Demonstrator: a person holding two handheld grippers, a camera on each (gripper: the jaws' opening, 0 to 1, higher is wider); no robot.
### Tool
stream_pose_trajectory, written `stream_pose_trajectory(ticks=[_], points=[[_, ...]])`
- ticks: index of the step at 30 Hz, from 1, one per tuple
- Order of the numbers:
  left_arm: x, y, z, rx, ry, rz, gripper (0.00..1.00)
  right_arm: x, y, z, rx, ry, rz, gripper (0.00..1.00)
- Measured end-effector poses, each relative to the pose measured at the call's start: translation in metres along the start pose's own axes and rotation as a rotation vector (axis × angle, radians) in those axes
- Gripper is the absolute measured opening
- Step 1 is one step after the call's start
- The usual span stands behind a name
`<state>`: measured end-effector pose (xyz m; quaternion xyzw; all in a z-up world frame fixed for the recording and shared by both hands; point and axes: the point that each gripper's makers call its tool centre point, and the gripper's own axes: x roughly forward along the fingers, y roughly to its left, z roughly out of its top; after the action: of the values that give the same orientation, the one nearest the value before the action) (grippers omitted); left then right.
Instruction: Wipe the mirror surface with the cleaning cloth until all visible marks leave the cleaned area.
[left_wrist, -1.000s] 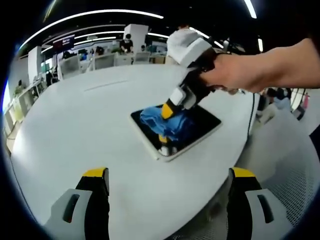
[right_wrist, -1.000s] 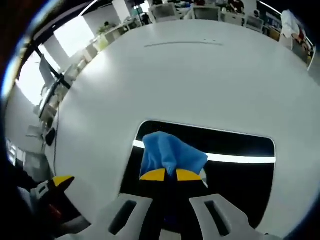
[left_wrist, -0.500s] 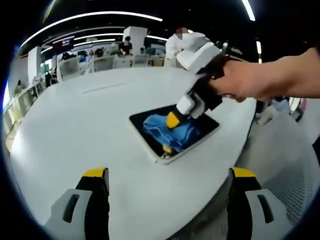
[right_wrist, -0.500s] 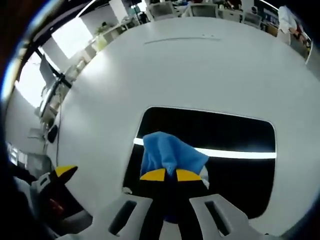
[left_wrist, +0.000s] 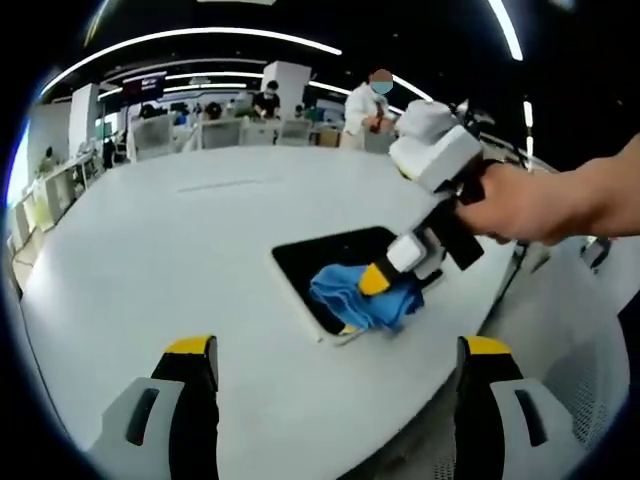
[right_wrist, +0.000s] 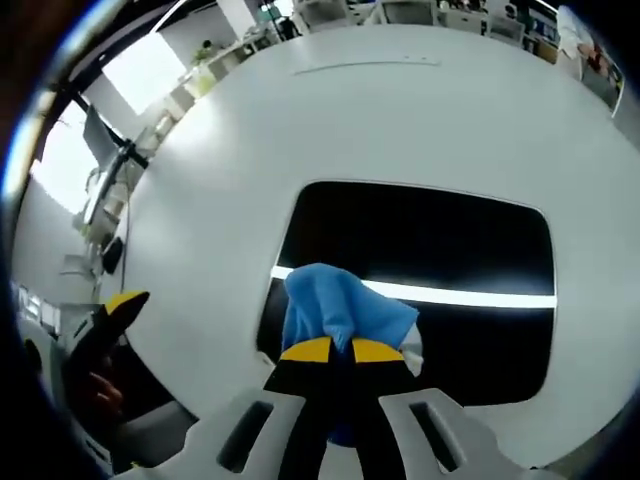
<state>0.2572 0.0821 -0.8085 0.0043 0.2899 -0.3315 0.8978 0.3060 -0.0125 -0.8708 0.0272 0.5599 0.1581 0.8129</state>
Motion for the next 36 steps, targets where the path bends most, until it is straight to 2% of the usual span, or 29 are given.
stream_pose_trajectory(ticks=[2, 5, 8, 9, 10, 11, 13, 14, 15, 19, 22, 26, 30, 36], points=[[-0.001, -0.002, 0.005, 0.001, -0.014, -0.004, 0.99, 0.000, 0.001, -0.001, 0.007, 0.003, 0.001, 0.00], [0.002, -0.010, 0.015, -0.068, -0.075, -0.022, 0.99, 0.001, 0.002, -0.002, 0.023, 0.003, 0.003, 0.00], [0.007, -0.022, 0.006, -0.039, -0.058, -0.029, 0.99, 0.001, 0.004, -0.005, 0.042, 0.003, 0.007, 0.00], [0.009, -0.026, -0.002, 0.002, -0.024, -0.037, 0.99, -0.001, 0.005, -0.007, 0.039, -0.003, 0.005, 0.00], [0.010, -0.024, -0.006, 0.018, -0.003, -0.029, 0.99, -0.001, 0.005, -0.007, 0.031, -0.012, 0.003, 0.00], [0.010, -0.015, -0.006, 0.034, 0.007, 0.007, 0.99, -0.001, 0.005, -0.007, 0.032, -0.016, 0.005, 0.00], [0.010, -0.012, -0.004, 0.051, -0.005, 0.012, 0.99, 0.000, 0.004, -0.007, 0.044, -0.009, 0.009, 0.00], [0.010, -0.015, -0.009, 0.067, 0.010, 0.001, 0.99, 0.000, 0.004, -0.007, 0.048, -0.002, 0.010, 0.00], [0.010, -0.017, -0.011, 0.068, 0.025, -0.009, 0.99, 0.000, 0.005, -0.007, 0.042, -0.003, 0.008, 0.00], [0.011, -0.013, -0.011, 0.066, 0.021, -0.001, 0.99, 0.000, 0.007, -0.010, 0.020, 0.004, 0.015, 0.00], [0.009, -0.009, -0.020, 0.010, 0.060, 0.013, 0.99, -0.002, 0.009, -0.016, 0.017, 0.021, 0.019, 0.00], [0.009, -0.010, -0.017, 0.045, 0.044, 0.018, 0.99, -0.004, 0.012, -0.019, -0.012, 0.023, 0.012, 0.00], [0.009, -0.008, -0.018, 0.035, 0.049, 0.021, 0.99, -0.002, 0.009, -0.017, 0.010, 0.026, 0.030, 0.00], [0.010, -0.009, -0.019, 0.050, 0.040, 0.010, 0.99, -0.006, 0.012, -0.023, -0.016, 0.025, 0.042, 0.00]])
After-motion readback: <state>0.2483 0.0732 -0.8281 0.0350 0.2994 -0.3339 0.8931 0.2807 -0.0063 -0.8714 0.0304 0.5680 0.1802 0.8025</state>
